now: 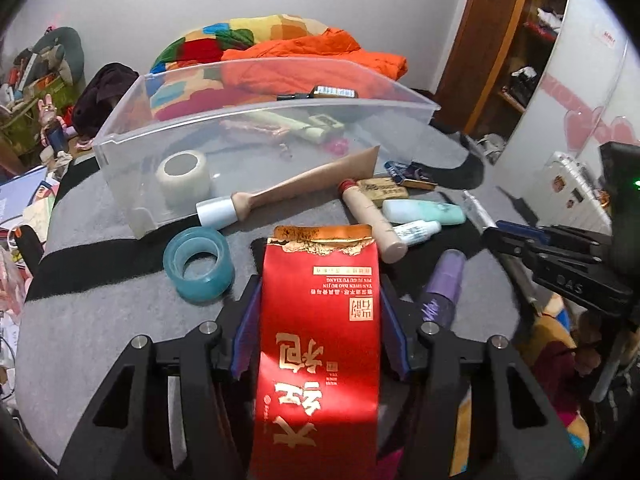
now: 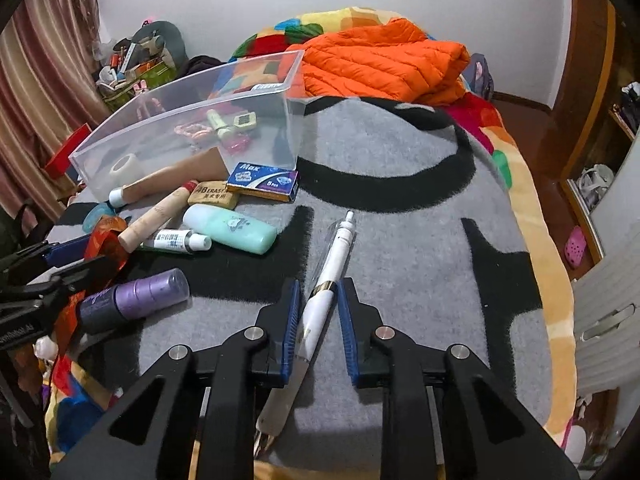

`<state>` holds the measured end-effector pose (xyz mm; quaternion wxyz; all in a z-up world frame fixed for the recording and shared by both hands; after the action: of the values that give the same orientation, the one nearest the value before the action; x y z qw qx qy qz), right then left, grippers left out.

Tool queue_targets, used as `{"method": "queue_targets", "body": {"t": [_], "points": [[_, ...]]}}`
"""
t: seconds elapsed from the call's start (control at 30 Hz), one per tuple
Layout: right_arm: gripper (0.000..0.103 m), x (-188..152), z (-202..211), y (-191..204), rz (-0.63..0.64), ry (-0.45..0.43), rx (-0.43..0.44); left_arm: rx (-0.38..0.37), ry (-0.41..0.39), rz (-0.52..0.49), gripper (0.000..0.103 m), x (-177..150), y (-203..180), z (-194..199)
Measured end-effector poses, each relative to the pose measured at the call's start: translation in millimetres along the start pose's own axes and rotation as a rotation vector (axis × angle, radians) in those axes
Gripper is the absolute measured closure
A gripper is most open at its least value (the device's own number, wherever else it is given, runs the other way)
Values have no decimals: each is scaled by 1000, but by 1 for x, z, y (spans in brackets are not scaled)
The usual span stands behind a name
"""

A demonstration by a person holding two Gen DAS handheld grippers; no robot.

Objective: Organize objects
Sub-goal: 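Lift the red envelope with the left tool while the right tool grasps the white pen, then carry the red envelope toward the clear box with the left tool while the right tool regrasps the white pen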

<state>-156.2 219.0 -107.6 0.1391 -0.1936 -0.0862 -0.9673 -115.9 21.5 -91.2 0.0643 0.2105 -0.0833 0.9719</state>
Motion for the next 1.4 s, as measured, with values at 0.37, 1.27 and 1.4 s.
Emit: {"method": "queue_targets", "body": {"t": [0.37, 1.27, 1.4], "points": [[90, 3, 22, -6, -24, -70, 14, 13, -109, 42, 50, -4, 7, 44], [94, 108, 103, 62, 115, -347, 101, 49, -329, 139, 50, 91, 51, 114], [93, 95, 82, 55, 139, -271, 119, 37, -291, 147, 50, 98, 58, 99]]}}
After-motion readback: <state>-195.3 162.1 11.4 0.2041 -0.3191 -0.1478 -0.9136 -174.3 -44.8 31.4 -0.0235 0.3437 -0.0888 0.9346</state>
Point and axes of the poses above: each gripper's, at about its wrist camera, not at the fingertips, and z roughly against the way its jaws point, y to its left, x to its top, the point moved 4 cm from there along -z, roughly the way its jaws point, and after that the axes turned 13 degrees about y, right-handed, at the moved point
